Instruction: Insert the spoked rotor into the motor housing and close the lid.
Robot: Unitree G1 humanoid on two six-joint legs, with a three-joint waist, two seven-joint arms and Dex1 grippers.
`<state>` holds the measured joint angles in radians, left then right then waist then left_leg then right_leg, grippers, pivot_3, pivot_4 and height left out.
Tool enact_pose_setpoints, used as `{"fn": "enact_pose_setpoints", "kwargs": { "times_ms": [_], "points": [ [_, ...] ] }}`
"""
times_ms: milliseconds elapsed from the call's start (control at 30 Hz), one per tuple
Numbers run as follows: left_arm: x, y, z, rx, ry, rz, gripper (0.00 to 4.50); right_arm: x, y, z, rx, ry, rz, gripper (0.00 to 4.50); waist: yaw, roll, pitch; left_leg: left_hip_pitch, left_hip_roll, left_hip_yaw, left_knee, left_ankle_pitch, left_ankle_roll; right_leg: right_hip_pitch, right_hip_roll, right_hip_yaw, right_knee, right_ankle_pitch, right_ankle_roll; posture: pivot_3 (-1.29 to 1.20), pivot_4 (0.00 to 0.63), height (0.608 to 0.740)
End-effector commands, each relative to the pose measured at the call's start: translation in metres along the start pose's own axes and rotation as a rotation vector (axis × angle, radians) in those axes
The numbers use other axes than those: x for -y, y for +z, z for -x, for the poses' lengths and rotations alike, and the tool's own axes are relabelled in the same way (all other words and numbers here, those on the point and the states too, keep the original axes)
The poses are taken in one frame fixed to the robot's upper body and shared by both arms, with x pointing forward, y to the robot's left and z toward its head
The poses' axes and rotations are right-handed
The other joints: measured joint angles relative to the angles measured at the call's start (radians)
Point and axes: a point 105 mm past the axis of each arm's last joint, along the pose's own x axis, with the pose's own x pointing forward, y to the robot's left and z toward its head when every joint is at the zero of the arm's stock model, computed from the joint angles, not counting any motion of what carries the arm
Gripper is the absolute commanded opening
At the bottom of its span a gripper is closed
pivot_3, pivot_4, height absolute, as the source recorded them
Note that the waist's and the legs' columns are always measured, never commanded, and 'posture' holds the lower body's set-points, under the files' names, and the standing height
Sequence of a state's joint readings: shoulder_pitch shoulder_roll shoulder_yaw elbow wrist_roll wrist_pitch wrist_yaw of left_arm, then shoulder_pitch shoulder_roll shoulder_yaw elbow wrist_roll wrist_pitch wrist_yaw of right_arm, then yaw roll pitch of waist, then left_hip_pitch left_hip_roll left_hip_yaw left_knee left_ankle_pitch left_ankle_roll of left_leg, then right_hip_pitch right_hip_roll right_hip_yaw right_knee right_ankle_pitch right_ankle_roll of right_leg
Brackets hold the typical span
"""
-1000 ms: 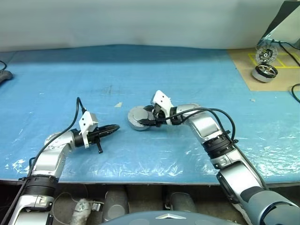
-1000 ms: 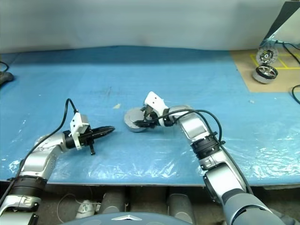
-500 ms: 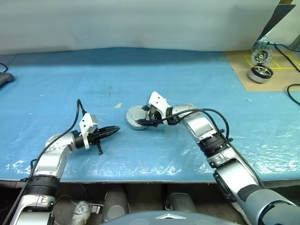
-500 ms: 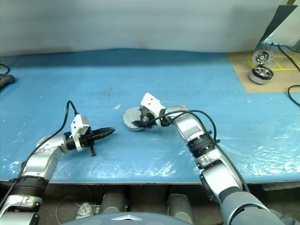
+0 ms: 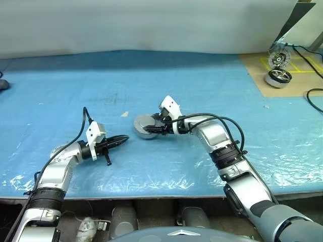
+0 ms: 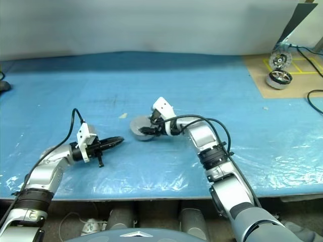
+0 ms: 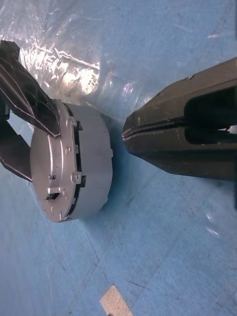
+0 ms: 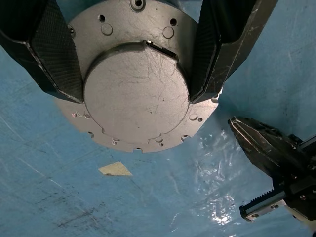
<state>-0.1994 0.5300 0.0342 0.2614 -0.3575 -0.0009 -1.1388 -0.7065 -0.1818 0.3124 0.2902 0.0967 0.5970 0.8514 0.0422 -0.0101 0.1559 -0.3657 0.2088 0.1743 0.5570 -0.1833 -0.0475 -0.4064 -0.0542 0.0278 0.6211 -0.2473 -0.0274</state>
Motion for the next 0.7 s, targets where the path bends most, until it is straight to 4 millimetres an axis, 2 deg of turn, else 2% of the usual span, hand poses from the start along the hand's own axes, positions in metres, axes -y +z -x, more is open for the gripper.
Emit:
{"fn": "enact_pose_setpoints", "kwargs": {
  "times_ms": [33,333,533,633,667,700],
  "points": [
    [-0.002,0.008,-0.002,0.022,-0.004,-0.042,0.00,-0.013,-0.031,-0.013,-0.117,0.033,-0.061,2.98,-0.001,0.000,0.000,0.000,0.000,0.000,0.000,0.000,0.000,0.000,0.000,0.000,0.000,0.000,0.000,0.00,0.150,0.740],
    [-0.002,0.009,-0.004,0.024,-0.008,-0.043,0.00,-0.007,-0.063,-0.014,-0.258,-0.024,0.025,2.98,-0.004,0.000,0.000,0.008,-0.001,0.000,-0.003,0.000,0.000,0.004,0.000,0.003,0.001,0.000,0.000,0.00,0.150,0.740],
    [-0.002,0.009,-0.004,0.031,-0.001,-0.038,0.00,-0.008,-0.088,-0.014,-0.342,-0.067,-0.034,2.98,-0.004,0.000,-0.002,0.016,-0.001,0.001,-0.012,0.000,0.000,0.008,-0.001,0.005,-0.001,-0.001,0.002,0.00,0.150,0.740],
    [-0.001,0.008,-0.004,0.029,-0.006,-0.038,0.00,-0.008,-0.086,-0.016,-0.316,-0.081,-0.150,2.98,-0.004,0.000,-0.005,0.018,-0.001,0.001,-0.014,0.000,0.000,0.008,0.000,0.005,-0.001,-0.002,0.003,0.00,0.150,0.740],
    [-0.001,0.008,-0.005,0.029,-0.006,-0.038,0.00,-0.007,-0.083,-0.016,-0.300,-0.083,-0.166,2.98,-0.004,0.000,-0.005,0.019,-0.001,0.001,-0.015,0.000,0.000,0.007,0.000,0.005,-0.001,-0.004,0.005,0.00,0.150,0.740],
    [-0.001,0.008,-0.005,0.030,-0.005,-0.038,0.00,-0.008,-0.071,-0.018,-0.241,-0.065,-0.185,2.98,-0.004,0.000,-0.005,0.019,-0.001,0.001,-0.015,0.000,0.000,0.007,0.000,0.005,-0.001,-0.004,0.006,0.00,0.150,0.740]
  ]
}}
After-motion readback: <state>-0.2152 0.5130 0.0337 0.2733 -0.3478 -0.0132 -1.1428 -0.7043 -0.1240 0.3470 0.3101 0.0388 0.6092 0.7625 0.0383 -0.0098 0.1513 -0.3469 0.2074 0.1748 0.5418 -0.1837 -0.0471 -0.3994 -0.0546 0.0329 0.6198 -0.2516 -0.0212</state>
